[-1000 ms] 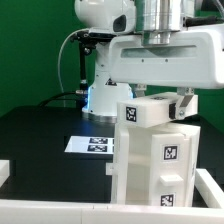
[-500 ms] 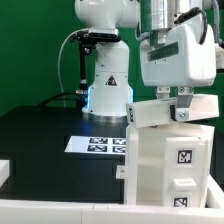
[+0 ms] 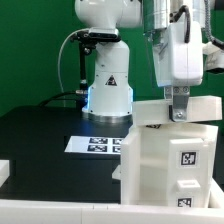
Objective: Assemble cabinet
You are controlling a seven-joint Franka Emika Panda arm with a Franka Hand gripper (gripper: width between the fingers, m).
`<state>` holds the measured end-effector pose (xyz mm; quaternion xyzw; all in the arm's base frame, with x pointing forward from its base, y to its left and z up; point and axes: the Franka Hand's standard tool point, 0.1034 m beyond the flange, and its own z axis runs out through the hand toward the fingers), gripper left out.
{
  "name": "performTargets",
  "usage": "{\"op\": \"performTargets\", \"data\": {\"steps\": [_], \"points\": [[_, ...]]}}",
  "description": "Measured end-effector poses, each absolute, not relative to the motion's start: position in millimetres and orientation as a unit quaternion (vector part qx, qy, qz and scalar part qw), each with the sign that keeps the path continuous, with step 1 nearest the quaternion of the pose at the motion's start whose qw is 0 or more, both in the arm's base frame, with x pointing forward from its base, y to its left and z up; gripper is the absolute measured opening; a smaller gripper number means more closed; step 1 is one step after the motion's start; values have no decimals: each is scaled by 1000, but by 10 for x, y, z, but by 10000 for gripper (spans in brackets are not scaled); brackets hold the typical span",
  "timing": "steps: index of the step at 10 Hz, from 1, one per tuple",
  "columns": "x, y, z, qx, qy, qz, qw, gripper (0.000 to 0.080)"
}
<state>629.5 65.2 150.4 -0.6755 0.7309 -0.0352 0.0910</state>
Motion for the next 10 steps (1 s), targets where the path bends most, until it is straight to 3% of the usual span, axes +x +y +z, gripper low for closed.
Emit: {"op": "performTargets", "data": {"steps": [1,3,6,10], "points": [[6294,655,1501,-677,730,-35,91,743],[6231,624,1566,-732,675,-31,87,788],[6120,753,1749,-801,593,2,76,796],[6114,756,1752,-885,461,-9,73,796]]}}
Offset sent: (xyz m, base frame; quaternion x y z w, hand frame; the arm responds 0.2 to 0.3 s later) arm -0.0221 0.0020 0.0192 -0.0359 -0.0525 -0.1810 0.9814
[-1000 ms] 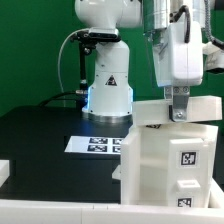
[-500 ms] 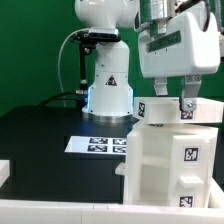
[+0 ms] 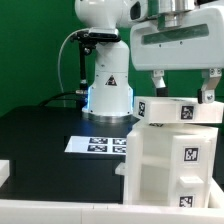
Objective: Assemble cabinet
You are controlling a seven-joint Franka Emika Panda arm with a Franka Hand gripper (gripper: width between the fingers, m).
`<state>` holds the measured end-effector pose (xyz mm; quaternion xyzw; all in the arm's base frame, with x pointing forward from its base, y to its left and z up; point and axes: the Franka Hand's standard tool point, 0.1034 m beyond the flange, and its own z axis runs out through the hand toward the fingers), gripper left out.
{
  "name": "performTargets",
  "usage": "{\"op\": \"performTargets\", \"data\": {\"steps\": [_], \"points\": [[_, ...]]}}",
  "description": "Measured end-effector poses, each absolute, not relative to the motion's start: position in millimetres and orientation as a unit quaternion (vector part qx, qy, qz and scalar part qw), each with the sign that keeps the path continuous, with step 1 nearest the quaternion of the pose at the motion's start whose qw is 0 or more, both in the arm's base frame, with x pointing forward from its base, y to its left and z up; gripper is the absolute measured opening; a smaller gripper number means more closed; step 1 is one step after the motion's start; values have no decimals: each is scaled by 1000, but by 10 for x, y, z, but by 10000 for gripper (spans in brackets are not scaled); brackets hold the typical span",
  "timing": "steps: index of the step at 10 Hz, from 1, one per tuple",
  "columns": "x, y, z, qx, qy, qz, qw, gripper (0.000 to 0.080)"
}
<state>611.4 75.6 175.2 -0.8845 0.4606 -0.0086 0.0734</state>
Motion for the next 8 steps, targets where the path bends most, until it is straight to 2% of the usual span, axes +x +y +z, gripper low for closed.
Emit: {"op": "performTargets", "data": {"steps": [3,7,8], "points": [[6070,822,1855,-968,249,-4,39,796],[6082,800,1856,-994,99,-16,35,796],[6105,793,1897,-999,-19,-23,19,796]]}}
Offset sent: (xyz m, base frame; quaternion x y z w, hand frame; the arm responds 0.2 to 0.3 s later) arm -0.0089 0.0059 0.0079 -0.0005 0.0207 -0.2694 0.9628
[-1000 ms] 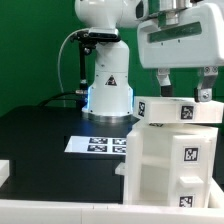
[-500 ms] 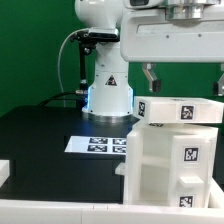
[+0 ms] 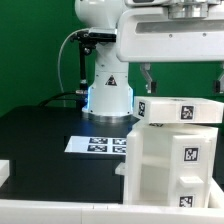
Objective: Assemble cabinet
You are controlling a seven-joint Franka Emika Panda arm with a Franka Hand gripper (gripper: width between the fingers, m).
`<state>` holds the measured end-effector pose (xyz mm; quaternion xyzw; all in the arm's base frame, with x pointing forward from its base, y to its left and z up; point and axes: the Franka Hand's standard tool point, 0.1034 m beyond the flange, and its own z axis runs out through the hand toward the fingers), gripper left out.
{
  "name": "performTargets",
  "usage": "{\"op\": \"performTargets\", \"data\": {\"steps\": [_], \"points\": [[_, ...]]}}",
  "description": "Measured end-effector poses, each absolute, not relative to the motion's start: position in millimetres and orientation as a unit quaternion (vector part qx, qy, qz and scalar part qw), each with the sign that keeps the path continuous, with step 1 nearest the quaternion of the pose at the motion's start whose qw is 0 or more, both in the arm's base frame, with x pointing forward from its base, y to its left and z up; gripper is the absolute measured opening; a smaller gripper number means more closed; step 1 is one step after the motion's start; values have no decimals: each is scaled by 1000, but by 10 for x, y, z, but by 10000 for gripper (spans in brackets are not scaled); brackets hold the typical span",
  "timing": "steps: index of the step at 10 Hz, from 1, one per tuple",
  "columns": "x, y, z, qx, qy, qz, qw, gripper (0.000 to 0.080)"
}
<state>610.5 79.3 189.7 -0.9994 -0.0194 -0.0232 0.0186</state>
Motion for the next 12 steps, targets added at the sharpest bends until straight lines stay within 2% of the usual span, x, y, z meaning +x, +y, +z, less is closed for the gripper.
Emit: {"op": "performTargets", "data": {"steps": [2,3,5,8,9,12], "points": [[6098,827,1915,-976,-216,-24,2,796],[6103,795,1916,-970,-244,-25,4,796],[6106,763,1909,-952,-304,-23,-3,796],[6111,783,1882,-849,-527,-10,-35,796],[6105,800,1871,-820,-571,-3,-42,796],[6110,741,1868,-780,-624,3,-46,796]]}}
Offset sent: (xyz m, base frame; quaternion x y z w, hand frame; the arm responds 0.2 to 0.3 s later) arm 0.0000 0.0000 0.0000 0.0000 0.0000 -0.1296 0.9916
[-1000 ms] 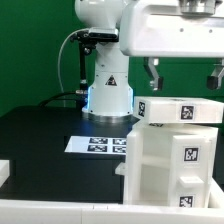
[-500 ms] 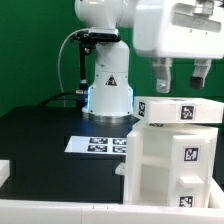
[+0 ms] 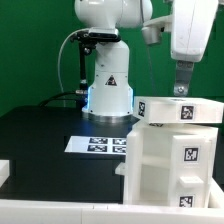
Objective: Assemble cabinet
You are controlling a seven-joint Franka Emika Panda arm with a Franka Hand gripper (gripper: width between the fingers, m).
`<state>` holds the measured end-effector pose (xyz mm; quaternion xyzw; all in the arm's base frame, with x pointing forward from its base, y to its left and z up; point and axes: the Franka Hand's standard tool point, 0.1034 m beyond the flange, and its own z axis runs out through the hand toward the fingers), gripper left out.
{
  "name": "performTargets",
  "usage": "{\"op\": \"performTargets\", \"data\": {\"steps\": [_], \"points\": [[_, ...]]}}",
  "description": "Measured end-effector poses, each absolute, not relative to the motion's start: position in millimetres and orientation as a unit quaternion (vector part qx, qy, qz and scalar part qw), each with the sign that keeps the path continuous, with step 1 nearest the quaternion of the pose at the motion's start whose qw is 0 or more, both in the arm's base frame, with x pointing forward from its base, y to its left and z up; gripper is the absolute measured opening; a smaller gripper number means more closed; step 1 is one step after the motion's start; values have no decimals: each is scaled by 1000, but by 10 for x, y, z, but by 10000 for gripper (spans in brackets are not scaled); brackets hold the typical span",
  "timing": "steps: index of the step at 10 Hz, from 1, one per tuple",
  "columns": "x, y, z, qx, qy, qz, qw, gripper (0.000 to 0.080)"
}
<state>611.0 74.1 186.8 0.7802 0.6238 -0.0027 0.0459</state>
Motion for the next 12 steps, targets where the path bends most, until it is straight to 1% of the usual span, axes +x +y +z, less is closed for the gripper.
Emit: {"op": "performTargets", "data": {"steps": [1,3,4,5,7,8,9,12], "points": [[6106,713,1830,736,675,-13,53,796],[6099,677,1748,681,730,-25,54,796],[6127,684,1709,635,769,-30,66,796],[6116,698,1662,636,768,-34,65,796],[6122,661,1667,643,762,-34,67,796],[6122,657,1665,658,749,-33,67,702],[6123,646,1665,658,749,-34,68,567],[6124,637,1665,747,660,-25,71,553]]}}
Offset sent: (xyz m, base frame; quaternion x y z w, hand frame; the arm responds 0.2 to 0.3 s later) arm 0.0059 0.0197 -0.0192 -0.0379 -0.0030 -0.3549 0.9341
